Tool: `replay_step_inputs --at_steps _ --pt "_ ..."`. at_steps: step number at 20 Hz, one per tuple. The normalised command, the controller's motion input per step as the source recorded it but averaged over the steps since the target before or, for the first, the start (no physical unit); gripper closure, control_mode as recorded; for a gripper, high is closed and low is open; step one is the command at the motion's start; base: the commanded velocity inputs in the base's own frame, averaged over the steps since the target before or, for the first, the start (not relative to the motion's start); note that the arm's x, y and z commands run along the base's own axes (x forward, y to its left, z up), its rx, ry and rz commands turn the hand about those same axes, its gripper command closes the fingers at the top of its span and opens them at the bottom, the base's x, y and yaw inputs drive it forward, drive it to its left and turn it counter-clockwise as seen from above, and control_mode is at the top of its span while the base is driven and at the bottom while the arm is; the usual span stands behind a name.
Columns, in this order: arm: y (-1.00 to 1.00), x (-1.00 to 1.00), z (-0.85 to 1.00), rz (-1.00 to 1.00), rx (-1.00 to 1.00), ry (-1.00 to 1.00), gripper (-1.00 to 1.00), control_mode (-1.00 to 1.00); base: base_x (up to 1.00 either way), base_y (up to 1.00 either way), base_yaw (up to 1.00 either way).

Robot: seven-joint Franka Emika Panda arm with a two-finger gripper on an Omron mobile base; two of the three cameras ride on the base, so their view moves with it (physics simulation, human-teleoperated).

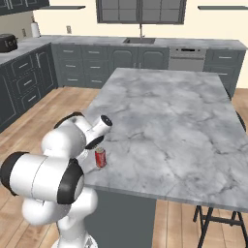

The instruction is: Pick the can, bottled drink from the counter and place them in the open cabinet.

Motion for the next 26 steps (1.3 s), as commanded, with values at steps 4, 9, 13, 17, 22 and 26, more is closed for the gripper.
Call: replay_step_inputs --at_steps 4,9,13,17,22,26 --pt "0.21 0.00 -0.31 0.01 0.00 0.01 -1.00 -1.00 0.00 0.00 0.00" --pt "-0.01 0.00 -0.34 0.00 0.00 0.03 -1.00 -1.00 0.00 0.00 0.00" --pt "0.00 0.00 -0.02 0.00 0.04 0.00 -1.00 -1.00 0.00 0.00 0.00" --pt "0.00 0.00 0.00 0.03 0.08 0.02 -1.00 -1.00 0.00 0.00 0.00" --pt "0.06 0.00 0.00 0.06 0.06 0.03 -1.00 -1.00 0.00 0.00 0.00" --pt "0.09 0.00 0.00 0.06 0.06 0.01 -1.00 -1.00 0.00 0.00 0.00"
